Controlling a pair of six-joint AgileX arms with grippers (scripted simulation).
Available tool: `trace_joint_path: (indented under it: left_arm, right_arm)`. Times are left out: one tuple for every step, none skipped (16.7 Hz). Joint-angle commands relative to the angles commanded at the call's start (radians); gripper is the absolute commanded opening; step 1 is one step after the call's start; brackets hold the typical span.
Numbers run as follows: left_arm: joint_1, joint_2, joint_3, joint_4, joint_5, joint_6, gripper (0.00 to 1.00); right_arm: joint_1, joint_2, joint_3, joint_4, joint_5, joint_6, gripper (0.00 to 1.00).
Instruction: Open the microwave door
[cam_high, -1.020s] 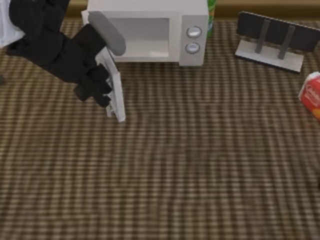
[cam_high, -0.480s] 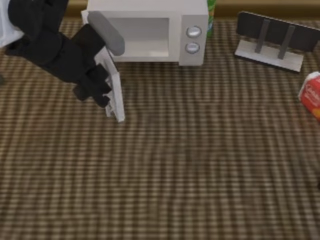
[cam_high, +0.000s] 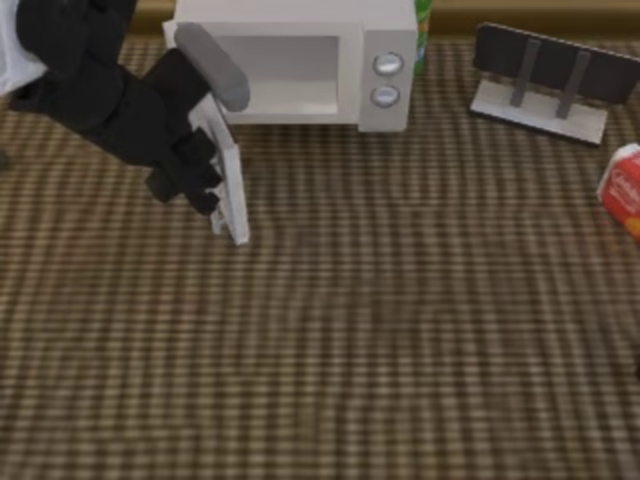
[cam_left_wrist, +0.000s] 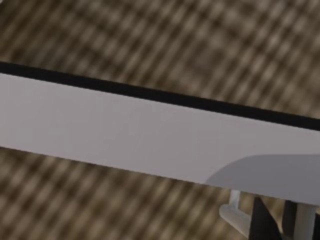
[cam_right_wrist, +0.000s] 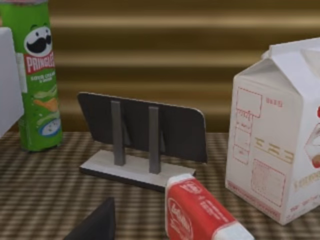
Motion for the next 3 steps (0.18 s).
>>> trace_joint_path:
  left_arm:
    - [0.000, 0.000, 0.000, 0.000, 0.000, 0.000, 0.00]
    - [0.000, 0.000, 0.000, 0.000, 0.000, 0.000, 0.00]
    - [0.000, 0.000, 0.000, 0.000, 0.000, 0.000, 0.00]
  right_arm:
    - [0.000, 0.000, 0.000, 0.000, 0.000, 0.000, 1.00]
    - [0.000, 0.000, 0.000, 0.000, 0.000, 0.000, 1.00]
    - [0.000, 0.000, 0.000, 0.000, 0.000, 0.000, 1.00]
